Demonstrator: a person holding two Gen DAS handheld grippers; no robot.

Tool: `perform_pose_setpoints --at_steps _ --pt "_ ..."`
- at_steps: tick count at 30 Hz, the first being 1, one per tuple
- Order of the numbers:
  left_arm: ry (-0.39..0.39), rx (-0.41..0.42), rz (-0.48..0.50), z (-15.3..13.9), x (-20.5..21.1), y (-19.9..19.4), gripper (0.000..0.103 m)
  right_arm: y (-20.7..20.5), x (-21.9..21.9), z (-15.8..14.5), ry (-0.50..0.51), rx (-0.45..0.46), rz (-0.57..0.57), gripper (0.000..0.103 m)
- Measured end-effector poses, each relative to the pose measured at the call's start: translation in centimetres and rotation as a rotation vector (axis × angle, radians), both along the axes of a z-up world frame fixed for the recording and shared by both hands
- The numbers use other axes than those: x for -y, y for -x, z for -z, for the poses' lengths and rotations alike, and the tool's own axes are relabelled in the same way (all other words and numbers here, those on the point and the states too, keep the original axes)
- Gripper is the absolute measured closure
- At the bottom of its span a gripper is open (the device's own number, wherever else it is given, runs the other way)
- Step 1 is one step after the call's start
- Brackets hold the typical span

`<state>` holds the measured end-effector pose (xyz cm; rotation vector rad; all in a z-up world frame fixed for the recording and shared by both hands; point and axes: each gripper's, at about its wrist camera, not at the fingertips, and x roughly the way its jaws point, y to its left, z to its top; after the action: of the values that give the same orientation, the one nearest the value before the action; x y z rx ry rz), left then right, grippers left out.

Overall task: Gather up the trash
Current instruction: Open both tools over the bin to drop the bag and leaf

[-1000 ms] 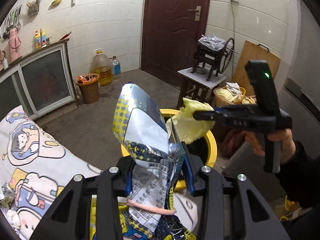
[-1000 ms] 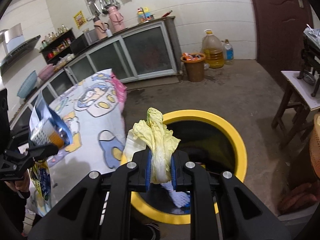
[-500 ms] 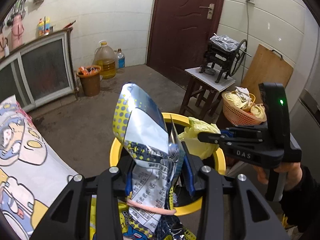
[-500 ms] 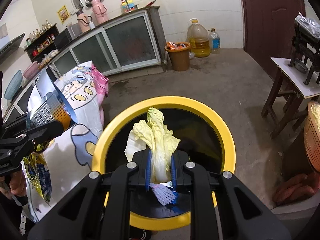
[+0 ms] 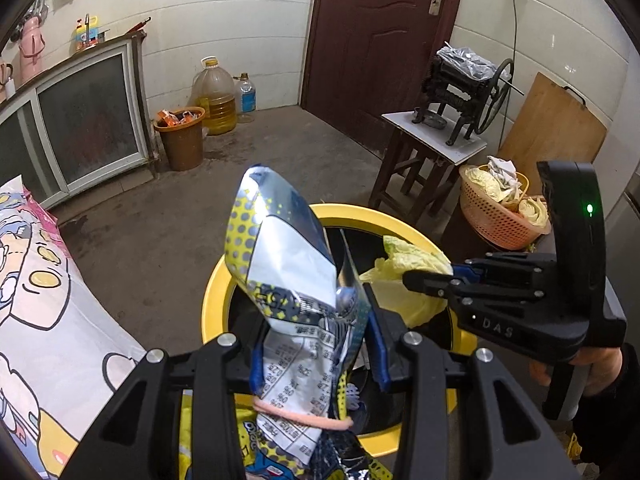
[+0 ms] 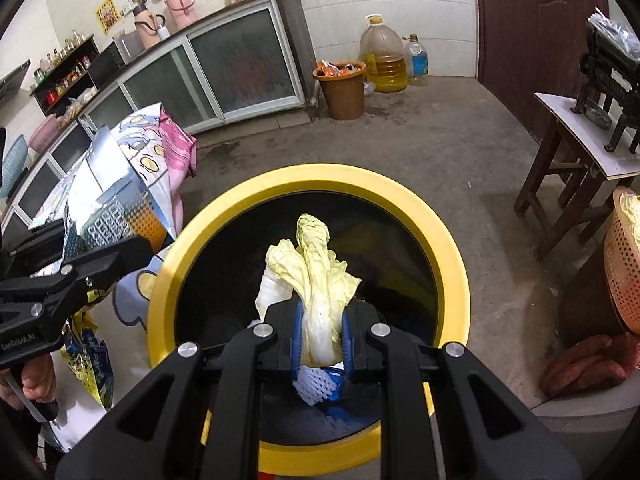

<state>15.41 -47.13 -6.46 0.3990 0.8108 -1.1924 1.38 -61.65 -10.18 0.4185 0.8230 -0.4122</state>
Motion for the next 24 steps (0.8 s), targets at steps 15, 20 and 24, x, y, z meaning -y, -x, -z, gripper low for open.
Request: perform_pose_setpoints --at_steps 15,20,24 --pt "0.075 0.034 -0.1 -2.1 -1.2 -0.6 0.008 1.7 0.8 -0.4 0.067 -0.041 0.097 0.033" --pt "0.153 0.041 -0.136 -4.1 -5.3 -1.3 0.008 3.2 1.3 -0.8 0.055 -0.03 0.137 0.033" --pt "0.194 0.045 -0.164 -5.4 -9.5 -2.3 0.008 3.6 0.9 -1.5 0.066 -0.016 0.143 0.033"
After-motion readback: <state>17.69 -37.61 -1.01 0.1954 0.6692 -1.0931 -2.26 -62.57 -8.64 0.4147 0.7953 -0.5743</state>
